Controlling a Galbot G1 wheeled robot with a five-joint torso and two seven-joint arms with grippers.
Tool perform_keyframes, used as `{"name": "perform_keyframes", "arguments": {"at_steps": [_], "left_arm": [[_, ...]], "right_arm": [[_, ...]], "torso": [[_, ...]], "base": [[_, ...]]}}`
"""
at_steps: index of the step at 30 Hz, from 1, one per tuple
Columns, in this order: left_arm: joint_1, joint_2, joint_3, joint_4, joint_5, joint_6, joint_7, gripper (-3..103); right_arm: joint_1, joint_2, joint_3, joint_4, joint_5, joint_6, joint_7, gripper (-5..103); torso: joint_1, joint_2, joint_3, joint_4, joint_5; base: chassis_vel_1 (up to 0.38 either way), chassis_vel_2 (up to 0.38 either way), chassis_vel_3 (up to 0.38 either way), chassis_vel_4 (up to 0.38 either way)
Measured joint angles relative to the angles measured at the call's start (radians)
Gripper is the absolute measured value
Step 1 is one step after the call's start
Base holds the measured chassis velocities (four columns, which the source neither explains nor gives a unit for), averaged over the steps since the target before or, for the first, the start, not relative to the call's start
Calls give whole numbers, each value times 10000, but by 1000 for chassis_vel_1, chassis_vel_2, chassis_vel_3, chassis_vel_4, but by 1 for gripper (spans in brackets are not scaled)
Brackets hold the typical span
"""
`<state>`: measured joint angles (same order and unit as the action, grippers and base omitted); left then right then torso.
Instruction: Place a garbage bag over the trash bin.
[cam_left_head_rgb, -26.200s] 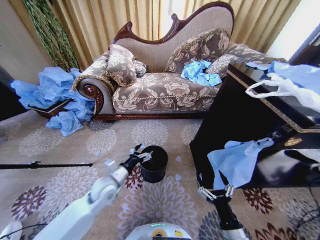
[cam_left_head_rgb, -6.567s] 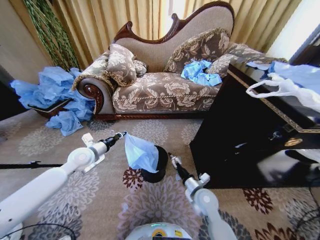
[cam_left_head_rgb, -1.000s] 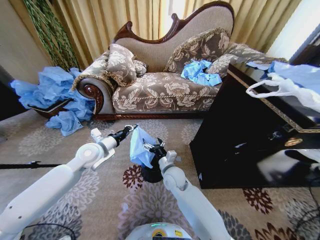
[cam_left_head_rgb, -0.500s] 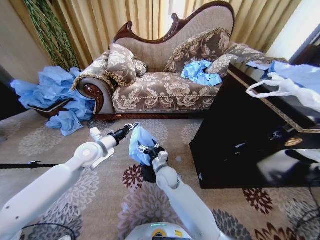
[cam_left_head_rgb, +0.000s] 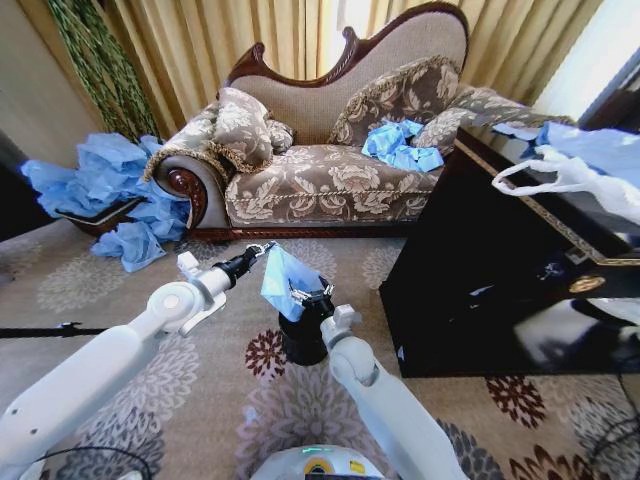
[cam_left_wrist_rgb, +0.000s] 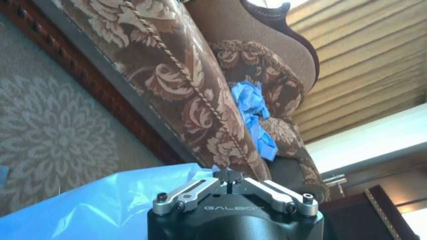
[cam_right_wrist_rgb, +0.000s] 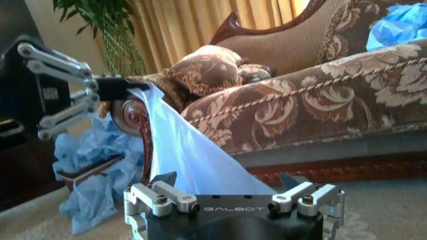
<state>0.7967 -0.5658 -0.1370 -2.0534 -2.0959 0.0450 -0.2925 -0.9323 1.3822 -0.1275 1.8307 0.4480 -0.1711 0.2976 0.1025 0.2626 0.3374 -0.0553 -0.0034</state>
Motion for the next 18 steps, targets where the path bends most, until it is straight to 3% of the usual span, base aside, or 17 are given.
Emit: {"name": "perform_keyframes", "arguments": {"at_steps": [18], "left_arm": [[-44, -151, 87, -69, -3, -138, -183, 0]], "right_arm": [[377, 1134, -182, -611, -110, -85, 261, 100]], "torso": [[0, 0, 0, 0, -2]], "base": [[0, 0, 0, 0]]}}
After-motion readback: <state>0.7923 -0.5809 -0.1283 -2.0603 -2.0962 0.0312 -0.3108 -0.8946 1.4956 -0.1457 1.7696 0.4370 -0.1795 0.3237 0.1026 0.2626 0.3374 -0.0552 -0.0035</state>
